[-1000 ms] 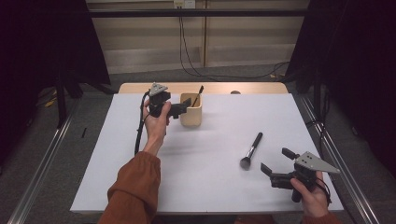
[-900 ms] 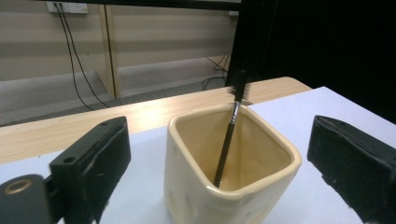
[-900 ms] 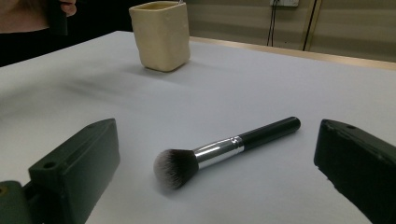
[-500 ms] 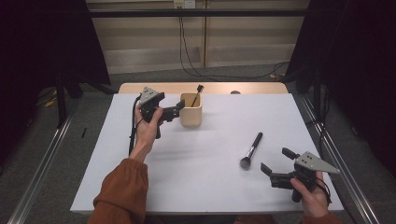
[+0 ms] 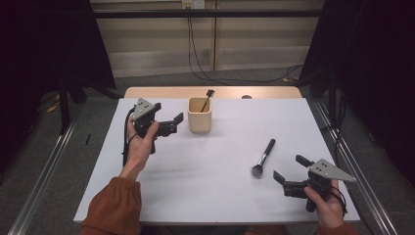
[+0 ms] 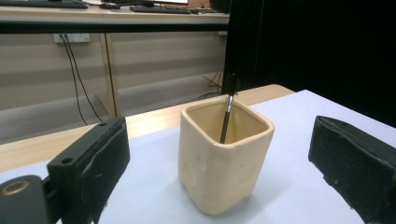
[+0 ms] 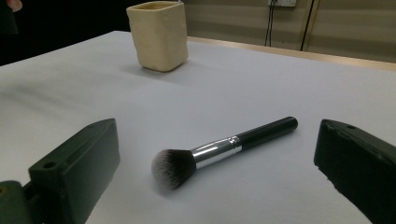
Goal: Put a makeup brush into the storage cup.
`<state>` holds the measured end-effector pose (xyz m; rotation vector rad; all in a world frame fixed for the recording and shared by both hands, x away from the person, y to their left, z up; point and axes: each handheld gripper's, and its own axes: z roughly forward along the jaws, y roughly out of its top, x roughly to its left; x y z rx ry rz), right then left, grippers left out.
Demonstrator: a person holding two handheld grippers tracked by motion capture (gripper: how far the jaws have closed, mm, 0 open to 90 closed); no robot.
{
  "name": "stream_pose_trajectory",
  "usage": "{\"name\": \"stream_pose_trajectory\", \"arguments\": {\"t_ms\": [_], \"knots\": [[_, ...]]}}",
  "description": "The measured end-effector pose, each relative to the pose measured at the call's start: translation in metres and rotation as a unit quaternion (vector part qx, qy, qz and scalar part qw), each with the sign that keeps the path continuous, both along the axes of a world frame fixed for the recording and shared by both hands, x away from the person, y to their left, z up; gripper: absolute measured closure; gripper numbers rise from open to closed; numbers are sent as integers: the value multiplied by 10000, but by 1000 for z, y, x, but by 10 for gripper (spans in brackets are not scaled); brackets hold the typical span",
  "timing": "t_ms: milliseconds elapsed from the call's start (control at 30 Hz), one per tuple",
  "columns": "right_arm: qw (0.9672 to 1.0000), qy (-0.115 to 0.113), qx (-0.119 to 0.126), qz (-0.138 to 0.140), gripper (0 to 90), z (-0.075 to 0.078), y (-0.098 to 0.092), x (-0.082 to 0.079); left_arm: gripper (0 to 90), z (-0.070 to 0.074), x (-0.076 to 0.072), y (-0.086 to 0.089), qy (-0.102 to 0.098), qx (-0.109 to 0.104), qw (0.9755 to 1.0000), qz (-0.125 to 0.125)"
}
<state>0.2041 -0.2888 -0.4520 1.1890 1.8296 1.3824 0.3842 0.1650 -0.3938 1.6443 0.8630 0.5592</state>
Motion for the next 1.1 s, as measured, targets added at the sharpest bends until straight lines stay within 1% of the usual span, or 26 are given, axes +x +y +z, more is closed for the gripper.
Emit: {"name": "stream_pose_trajectory", "arguments": {"t_ms": [33, 67, 100, 200, 233, 300, 367, 400, 467, 500, 533, 633, 700, 767, 800, 833, 867, 933, 967, 1033, 1100], "knots": [[10000, -2, 0, 1, 0, 0, 0, 0, 45, -1, -2, 2, -7, 16, 10000, 26], [10000, -4, -3, 2, 0, 0, 0, 0, 45, -3, -4, 4, 27, -13, 10000, 18], [10000, -8, -9, 5, 0, 0, 0, 0, 45, -4, -6, 6, 3, 18, 10000, 9], [10000, -2, -9, -2, 0, 0, 0, 0, 44, -5, -15, 13, -31, -5, 10000, 45], [10000, 3, 4, -16, 0, 0, 0, 0, 44, -5, -17, 15, -52, -20, 10000, 79], [10000, -1, -6, -16, 0, 0, 0, 0, 44, -5, -22, 19, -19, -118, 9999, 68], [10000, -2, -10, -18, 0, 0, 0, 0, 33, -4, -27, 22, -91, -79, 9999, 34], [10000, -3, -10, -20, 0, 0, 0, 0, 33, -4, -29, 24, -85, -80, 9999, 14], [10000, -3, -7, -26, 0, 0, 0, 0, 33, -4, -34, 26, -93, -39, 9999, 68], [10000, -4, -7, -24, 0, 0, 0, 0, 36, -4, -37, 28, -73, -59, 9999, 97], [10000, -5, -7, -22, 0, 0, 0, 0, 40, -5, -40, 30, -95, -107, 9998, 111], [10000, -5, -5, -14, 0, 0, 0, 0, 40, -6, -50, 37, -141, -103, 9997, 145], [10000, -2, -4, -17, 0, 0, 0, 0, 40, -7, -55, 40, -135, -138, 9998, 112], [10000, -5, -8, -11, 0, 0, 0, 0, 40, -6, -60, 42, -146, -112, 9997, 143], [10000, -16, -19, -7, 0, 0, 0, 0, 40, -7, -61, 43, -109, -145, 9998, 120], [10000, -11, -9, -11, 0, 0, 1, 0, 40, -6, -63, 44, -78, -105, 9998, 125], [10000, -4, -14, -8, 0, 0, 1, 0, 40, -6, -66, 45, -113, -84, 9998, 155], [10000, -5, -15, -14, 0, 0, 1, 1, 39, -7, -70, 47, -98, -91, 9998, 151], [10000, -3, -2, 2, 0, 0, 1, 0, 39, -8, -73, 50, -74, -41, 9998, 198], [10000, -5, -16, 13, 0, 0, 1, 1, 39, -12, -79, 55, -10, -20, 9995, 302], [10000, 15, -10, -24, 0, 0, 0, 1, 39, -14, -83, 60, 8, -80, 9994, 335]]}}
